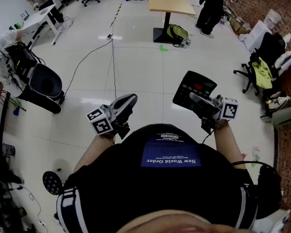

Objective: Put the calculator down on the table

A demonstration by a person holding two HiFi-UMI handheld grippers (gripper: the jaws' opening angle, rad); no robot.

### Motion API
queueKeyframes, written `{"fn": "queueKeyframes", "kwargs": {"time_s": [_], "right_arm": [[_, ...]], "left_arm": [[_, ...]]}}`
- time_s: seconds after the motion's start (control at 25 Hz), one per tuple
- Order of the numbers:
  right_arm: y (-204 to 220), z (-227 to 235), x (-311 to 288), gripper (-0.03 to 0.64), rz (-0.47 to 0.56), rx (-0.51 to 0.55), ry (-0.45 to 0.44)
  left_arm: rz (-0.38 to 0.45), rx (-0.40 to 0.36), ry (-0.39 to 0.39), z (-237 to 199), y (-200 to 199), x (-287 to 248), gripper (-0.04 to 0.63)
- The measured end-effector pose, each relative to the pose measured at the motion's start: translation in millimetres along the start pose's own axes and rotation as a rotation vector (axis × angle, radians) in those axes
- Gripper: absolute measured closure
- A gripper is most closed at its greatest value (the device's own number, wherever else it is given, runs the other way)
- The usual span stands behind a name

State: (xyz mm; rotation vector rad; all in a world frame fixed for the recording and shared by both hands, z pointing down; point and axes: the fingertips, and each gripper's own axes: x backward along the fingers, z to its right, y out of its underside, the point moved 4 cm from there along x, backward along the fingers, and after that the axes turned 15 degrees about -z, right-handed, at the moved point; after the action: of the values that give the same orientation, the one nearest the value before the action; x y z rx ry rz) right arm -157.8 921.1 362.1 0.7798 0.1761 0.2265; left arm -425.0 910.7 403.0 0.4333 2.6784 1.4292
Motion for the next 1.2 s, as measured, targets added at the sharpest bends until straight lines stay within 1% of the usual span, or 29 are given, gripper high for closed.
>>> {"fn": "queueKeyframes", "kwargs": {"time_s": [0.24, 0.32, 0.48, 0.68, 0.8, 0.96, 1.2], "right_arm": [[2.8, 17.3, 4.0, 0.546, 0.010, -0.007, 0.029], [3.6, 19.0, 5.1, 0.546, 0.017, -0.011, 0.022], [-4.0, 26.0, -19.3, 0.546, 0.014, -0.028, 0.022], [-22.9, 54.7, -44.6, 0.546, -0.002, -0.042, 0.036], [-41.5, 78.3, -38.3, 0.546, 0.007, -0.049, 0.004], [-72.2, 112.6, -19.0, 0.546, 0.007, -0.038, -0.026], [-140.2, 170.6, 21.3, 0.546, -0.065, 0.002, -0.069]], "left_arm": [[-0.005, -0.003, -0.002, -14.0, 3.9, 1.5, 0.588], [-0.010, -0.005, 0.000, -16.4, 6.0, 0.3, 0.588], [-0.003, 0.008, -0.002, -36.3, -5.2, 15.5, 0.588], [0.000, 0.030, -0.010, -67.6, -21.2, 25.2, 0.588], [-0.010, 0.033, -0.034, -80.2, -28.9, 7.5, 0.588], [-0.009, 0.006, -0.079, -94.0, -43.3, -26.5, 0.588], [0.050, 0.029, -0.138, -120.4, -76.5, -107.8, 0.588]]}}
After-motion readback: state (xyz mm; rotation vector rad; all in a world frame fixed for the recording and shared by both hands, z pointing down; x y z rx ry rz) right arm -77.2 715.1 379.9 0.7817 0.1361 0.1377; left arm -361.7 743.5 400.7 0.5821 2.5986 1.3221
